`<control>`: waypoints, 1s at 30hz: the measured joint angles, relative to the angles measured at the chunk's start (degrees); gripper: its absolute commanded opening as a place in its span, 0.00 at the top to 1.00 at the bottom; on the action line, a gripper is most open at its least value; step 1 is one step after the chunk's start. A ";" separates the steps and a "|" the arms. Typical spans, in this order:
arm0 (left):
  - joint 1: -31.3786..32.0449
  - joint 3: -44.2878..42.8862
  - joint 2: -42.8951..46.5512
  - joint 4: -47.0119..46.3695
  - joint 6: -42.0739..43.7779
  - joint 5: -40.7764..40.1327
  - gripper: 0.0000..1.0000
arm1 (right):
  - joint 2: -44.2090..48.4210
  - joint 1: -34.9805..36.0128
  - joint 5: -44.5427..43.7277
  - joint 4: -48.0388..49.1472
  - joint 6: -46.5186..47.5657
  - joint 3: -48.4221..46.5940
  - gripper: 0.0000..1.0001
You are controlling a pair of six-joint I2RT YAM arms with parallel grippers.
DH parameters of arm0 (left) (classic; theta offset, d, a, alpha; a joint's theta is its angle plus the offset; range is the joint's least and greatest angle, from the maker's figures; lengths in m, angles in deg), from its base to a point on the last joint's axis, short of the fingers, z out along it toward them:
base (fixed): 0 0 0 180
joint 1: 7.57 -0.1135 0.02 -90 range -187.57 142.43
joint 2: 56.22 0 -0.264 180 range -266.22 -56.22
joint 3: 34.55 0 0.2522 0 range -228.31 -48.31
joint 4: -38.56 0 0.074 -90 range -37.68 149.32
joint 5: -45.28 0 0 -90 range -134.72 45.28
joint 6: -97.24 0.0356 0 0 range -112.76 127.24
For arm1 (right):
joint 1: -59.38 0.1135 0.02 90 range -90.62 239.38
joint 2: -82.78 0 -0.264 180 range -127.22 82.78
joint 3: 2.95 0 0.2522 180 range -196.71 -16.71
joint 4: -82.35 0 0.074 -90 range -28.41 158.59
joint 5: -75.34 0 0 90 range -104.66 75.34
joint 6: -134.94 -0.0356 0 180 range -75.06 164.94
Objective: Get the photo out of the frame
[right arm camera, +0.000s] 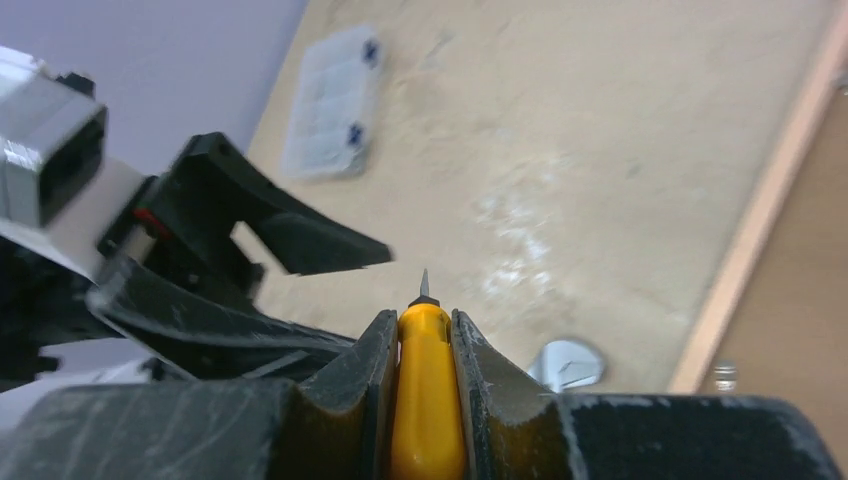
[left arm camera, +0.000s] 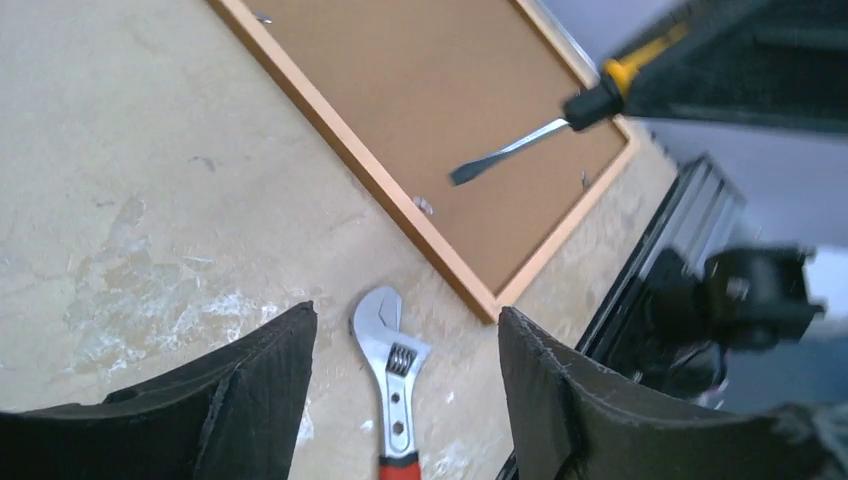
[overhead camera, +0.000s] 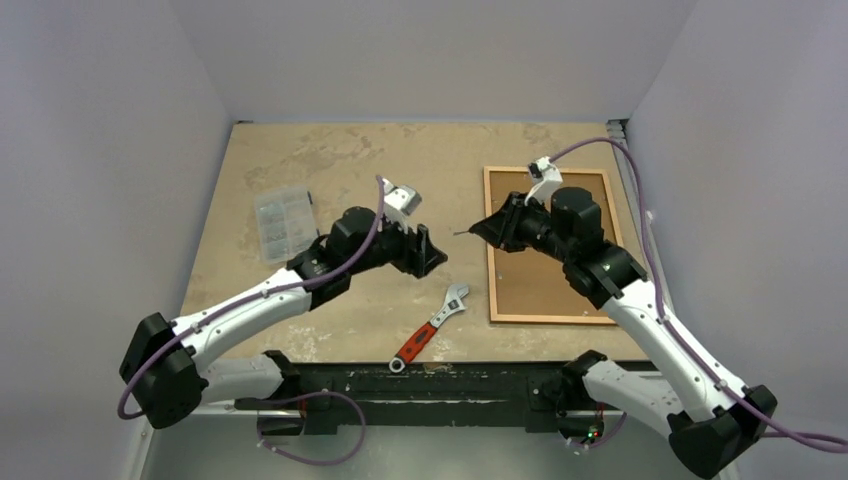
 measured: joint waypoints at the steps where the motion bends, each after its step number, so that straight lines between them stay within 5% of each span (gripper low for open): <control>1: -1.92 0.00 -0.46 -0.44 -2.78 0.76 0.37 | 0.87 0.00 -2.84 0.61 0.68 0.98 1.00; 6: -8.79 -2.93 -9.55 -1.20 -18.62 7.17 0.41 | -0.11 -1.66 -16.46 3.93 5.38 6.84 1.00; 15: -8.00 -12.66 -30.91 -2.43 -33.42 16.70 0.45 | -8.96 -8.28 -21.33 11.41 12.48 11.04 1.00; 30: -3.41 -32.54 -50.62 3.43 -34.80 18.62 0.54 | -29.62 -16.50 -18.80 20.98 15.56 4.90 1.00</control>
